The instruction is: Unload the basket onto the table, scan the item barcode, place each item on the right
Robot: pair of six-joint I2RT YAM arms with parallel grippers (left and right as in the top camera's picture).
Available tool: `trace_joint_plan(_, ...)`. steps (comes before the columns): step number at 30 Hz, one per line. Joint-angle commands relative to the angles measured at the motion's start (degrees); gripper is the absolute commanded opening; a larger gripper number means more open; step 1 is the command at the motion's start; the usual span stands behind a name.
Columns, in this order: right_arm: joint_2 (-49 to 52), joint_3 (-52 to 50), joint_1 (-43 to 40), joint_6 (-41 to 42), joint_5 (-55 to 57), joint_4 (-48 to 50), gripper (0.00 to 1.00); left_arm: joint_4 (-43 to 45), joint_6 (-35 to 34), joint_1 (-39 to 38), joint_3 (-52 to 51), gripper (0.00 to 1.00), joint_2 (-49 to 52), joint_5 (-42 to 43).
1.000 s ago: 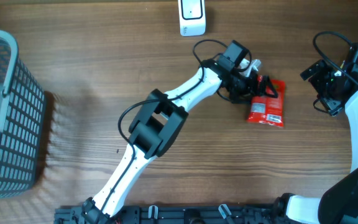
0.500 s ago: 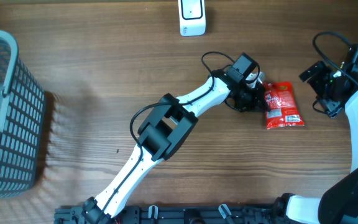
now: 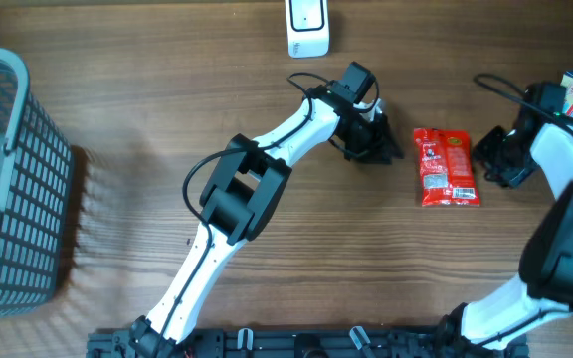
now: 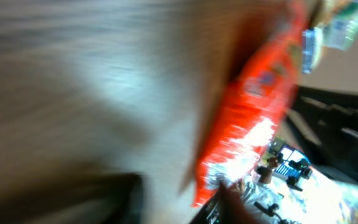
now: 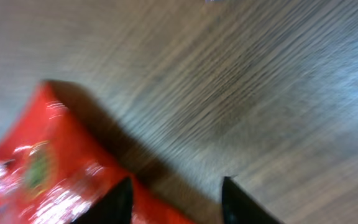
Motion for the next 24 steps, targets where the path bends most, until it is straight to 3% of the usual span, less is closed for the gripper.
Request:
trace_joint_plan(1, 3.9, -0.7, 0.1, -4.6, -5.8, 1.8, 0.4, -1.2, 2.4, -0.3, -2.1, 1.0, 2.6, -7.9)
trace_joint_plan(3, 4.1, -0.7, 0.1, -6.0, -11.1, 1.7, 0.32, 0.6, 2.8, -1.6, -2.1, 1.0, 2.6, -7.5)
trace_joint_plan(11, 4.1, -0.7, 0.1, -7.4, -23.2, -0.8, 0.33, 5.5, 2.9, -5.6, -2.1, 1.0, 4.2, -8.9)
trace_joint_plan(14, 4.1, -0.7, 0.4, -7.4, -25.4, -2.0, 0.33, 8.5, -1.8, -5.6, -2.1, 1.0, 9.0, -7.3)
trace_joint_plan(17, 4.1, -0.8, 1.4, -7.4, -25.4, -3.2, 0.33, 10.5, -1.8, -5.6, -2.1, 0.96, 9.8, -6.6)
trace_joint_plan(18, 4.1, -0.8, 2.1, -7.4, -25.4, -3.5, 0.33, 11.0, -1.8, -5.6, -2.1, 0.71, 9.8, -6.7)
trace_joint_plan(19, 4.1, -0.8, 2.8, -7.4, -25.4, -3.5, 0.33, 11.0, -1.8, -5.7, -2.1, 0.51, 9.8, -6.7)
trace_joint_plan(20, 4.1, -0.8, 3.2, -7.4, -25.3, -3.3, 0.33, 11.0, -1.8, -5.7, -2.1, 0.41, 9.8, -6.7)
trace_joint_plan(22, 4.1, -0.7, 3.1, -7.5, -25.0, -3.2, 0.33, 10.1, -1.8, -5.4, -2.1, 0.08, 9.8, -6.7)
trace_joint_plan(24, 4.1, 0.2, 3.0, -7.4, -22.8, -4.2, 0.33, 8.3, -2.0, -4.6, -2.1, 0.04, 9.8, -6.6)
